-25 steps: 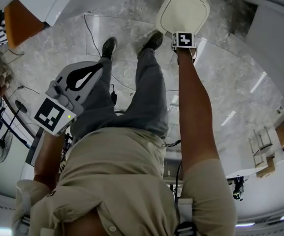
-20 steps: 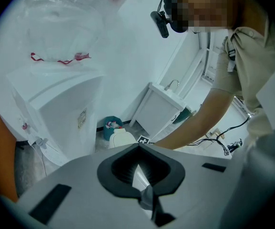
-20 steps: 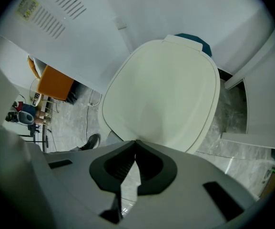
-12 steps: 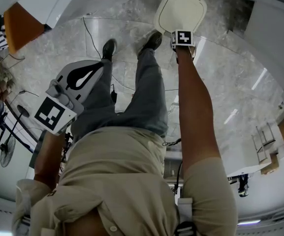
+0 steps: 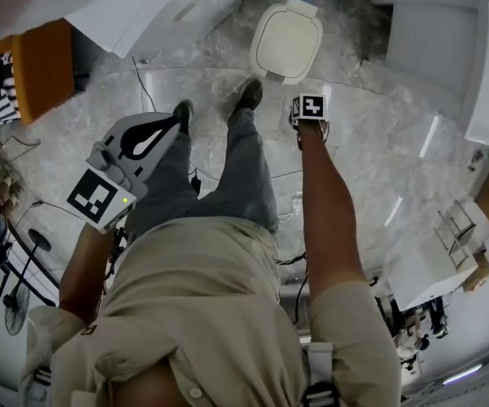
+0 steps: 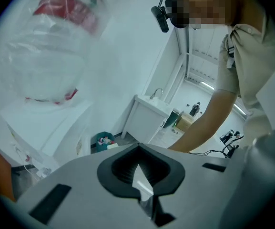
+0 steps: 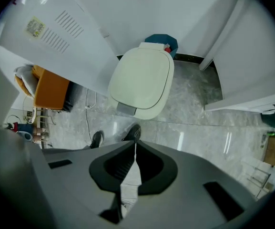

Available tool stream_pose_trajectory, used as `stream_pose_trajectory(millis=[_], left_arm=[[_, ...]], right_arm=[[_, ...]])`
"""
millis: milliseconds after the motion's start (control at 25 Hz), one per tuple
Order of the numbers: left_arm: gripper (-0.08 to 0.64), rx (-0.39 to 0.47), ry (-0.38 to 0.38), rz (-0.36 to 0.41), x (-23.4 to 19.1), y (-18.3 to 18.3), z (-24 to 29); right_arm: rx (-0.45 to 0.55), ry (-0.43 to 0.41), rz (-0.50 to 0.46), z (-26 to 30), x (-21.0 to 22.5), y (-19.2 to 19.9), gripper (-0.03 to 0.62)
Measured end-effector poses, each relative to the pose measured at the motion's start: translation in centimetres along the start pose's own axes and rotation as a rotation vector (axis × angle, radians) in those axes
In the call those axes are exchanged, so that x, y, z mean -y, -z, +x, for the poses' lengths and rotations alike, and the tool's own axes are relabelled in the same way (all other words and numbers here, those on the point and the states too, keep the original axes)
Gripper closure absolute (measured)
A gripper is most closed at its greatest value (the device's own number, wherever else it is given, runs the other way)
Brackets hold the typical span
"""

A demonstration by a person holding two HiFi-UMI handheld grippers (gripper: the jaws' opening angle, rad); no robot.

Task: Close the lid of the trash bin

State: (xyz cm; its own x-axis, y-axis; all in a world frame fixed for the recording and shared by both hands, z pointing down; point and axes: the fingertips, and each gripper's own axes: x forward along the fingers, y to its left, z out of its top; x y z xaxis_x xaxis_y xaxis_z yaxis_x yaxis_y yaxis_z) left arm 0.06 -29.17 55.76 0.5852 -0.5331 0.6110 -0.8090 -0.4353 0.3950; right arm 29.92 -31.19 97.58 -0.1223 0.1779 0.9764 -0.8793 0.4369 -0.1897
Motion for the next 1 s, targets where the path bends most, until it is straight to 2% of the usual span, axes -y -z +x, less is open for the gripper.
stream_pose_trajectory(millis=[200, 320, 400, 560, 640, 720, 880, 1000], left_arm=[[0.546, 0.082, 0.067, 0.099, 2.8, -1.8, -5.2], [0.546, 0.135, 0.102, 0.157, 3.7, -2.8, -8.2], [0.546, 0.176, 0.119, 0.229, 3.4, -3.1, -10.1], [0.546, 0.226, 0.141, 0.326, 3.5, -3.2, -14.5], [0.546, 0.244, 0.142, 0.348, 3.6, -3.3, -16.6], [0.546, 0.263, 0.143, 0.363, 3.3, -3.4, -18.5], [0.546, 0.302, 0.141, 0.369, 2.1, -4.1, -22.1], [0.546, 0.339, 0.152, 0.379, 1.5, -5.4, -24.0]], right_arm=[[-0.028, 0.018, -0.015, -5.2, -3.9, 8.5, 0.568], [-0.093, 0.035, -0.017, -7.6, -7.1, 14.5, 0.566], [-0.129, 0.027, -0.009, -8.7, -10.0, 18.1, 0.566], [-0.033, -0.022, 0.079, -9.5, -15.7, 23.4, 0.566], [0.060, -0.042, 0.165, -11.1, -18.0, 24.4, 0.568], [0.205, -0.050, 0.240, -14.2, -19.5, 23.3, 0.566], [0.625, -0.056, 0.325, -25.5, -21.2, 17.1, 0.568], [0.950, 0.002, 0.278, -37.9, -21.9, 12.2, 0.568]])
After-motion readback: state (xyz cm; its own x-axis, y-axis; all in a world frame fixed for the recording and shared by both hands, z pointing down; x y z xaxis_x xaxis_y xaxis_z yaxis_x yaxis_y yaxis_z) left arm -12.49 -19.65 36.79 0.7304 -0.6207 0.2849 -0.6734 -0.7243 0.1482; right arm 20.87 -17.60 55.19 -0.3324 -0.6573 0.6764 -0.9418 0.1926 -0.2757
